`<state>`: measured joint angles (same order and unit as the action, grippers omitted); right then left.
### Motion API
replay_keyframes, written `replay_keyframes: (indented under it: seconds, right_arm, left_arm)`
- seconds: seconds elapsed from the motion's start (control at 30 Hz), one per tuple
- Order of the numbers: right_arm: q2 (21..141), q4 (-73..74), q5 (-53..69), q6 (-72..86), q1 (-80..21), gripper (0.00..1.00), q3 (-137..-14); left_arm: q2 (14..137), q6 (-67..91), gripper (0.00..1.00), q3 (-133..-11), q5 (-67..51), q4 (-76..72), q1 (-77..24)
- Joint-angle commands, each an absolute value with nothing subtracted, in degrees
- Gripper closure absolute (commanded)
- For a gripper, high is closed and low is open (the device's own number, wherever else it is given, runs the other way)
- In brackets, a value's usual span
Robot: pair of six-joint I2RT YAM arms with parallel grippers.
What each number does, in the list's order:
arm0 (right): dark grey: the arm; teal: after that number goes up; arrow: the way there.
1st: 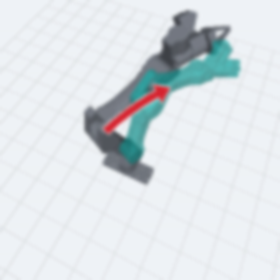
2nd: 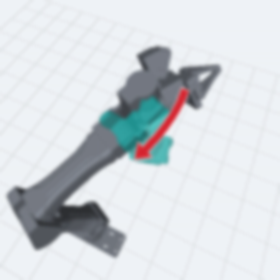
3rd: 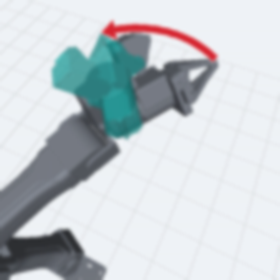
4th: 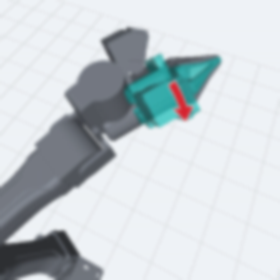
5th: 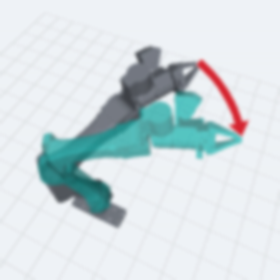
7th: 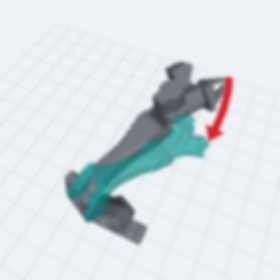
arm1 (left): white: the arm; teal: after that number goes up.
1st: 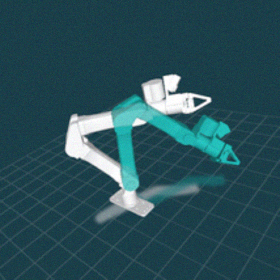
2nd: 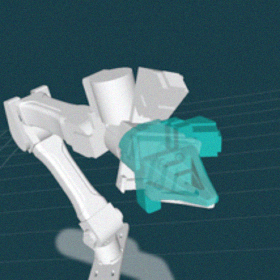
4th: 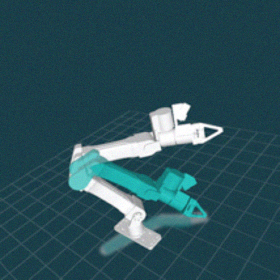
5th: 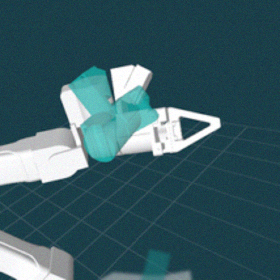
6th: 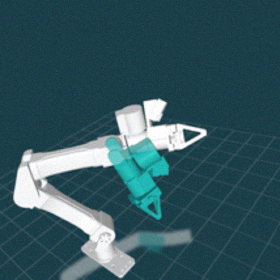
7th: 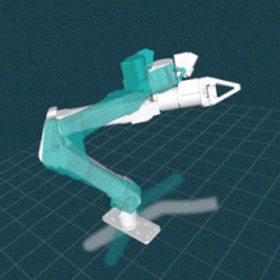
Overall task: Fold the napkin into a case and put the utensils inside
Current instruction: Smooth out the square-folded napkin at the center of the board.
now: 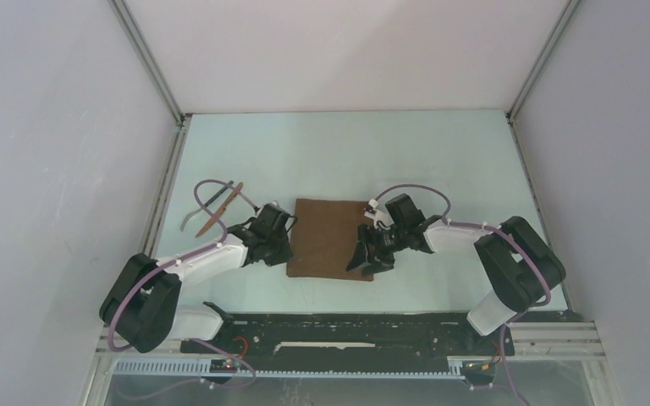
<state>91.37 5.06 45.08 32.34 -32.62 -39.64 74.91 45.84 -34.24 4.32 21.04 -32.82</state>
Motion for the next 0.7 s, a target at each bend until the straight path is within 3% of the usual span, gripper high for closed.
replay_keyframes:
  seconds: [0.0, 0.67]
  right_arm:
    - [89.82, 5.91, 44.75, 31.17, -32.35, 0.22, -39.65]
    - [90.06, 6.45, 44.27, 30.63, -33.06, 0.23, -40.26]
  left_arm:
    - [70.82, 44.03, 0.95, -36.27, 4.8, 24.84, -32.48]
    - [62.26, 45.44, 0.62, -35.03, -0.19, 26.75, -32.6]
